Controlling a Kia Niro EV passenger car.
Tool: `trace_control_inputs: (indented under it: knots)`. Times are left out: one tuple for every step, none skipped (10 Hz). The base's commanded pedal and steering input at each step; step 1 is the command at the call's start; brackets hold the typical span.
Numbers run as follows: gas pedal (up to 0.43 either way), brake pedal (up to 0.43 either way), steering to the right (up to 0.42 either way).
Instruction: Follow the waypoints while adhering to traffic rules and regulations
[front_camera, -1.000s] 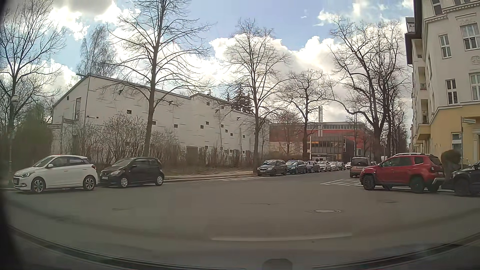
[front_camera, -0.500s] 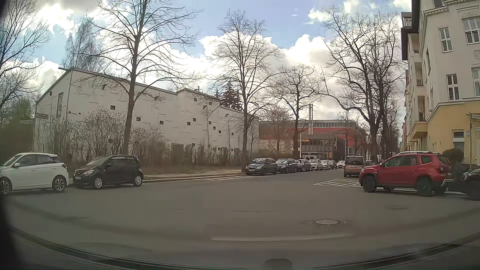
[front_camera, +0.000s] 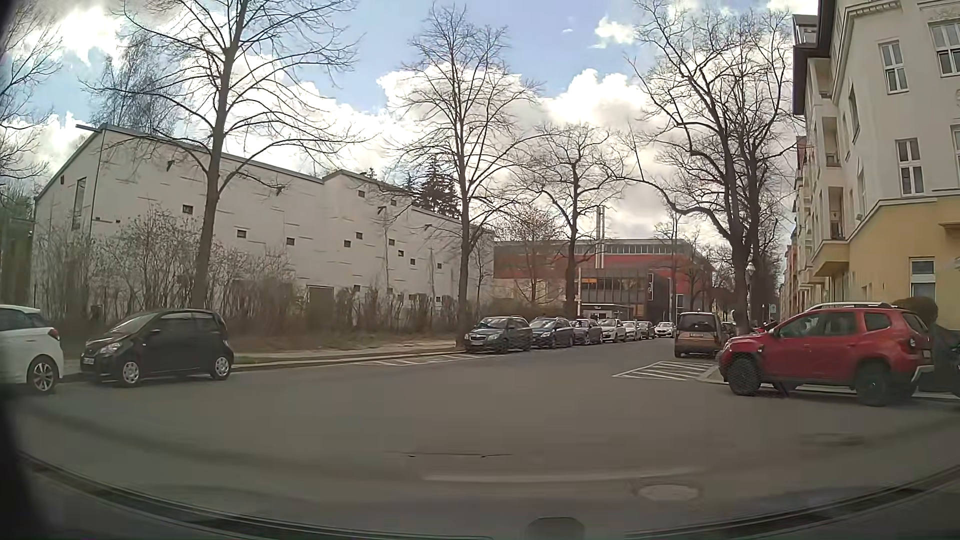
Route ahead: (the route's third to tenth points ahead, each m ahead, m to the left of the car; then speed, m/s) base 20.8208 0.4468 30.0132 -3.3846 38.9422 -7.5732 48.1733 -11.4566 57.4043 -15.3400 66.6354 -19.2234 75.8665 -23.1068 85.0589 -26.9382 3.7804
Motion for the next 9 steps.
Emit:
trace_control_inputs:
  knots:
    - [0.15,0.03,0.085]
    - [0.15,0.03,0.08]
    - [0.15,0.03,0.075]
    - [0.15,0.03,0.072]
    - [0.138,0.03,0.072]
    - [0.138,0.03,0.072]
    - [0.138,0.03,0.072]
    - [0.138,0.03,0.072]
    - [0.138,0.03,0.072]
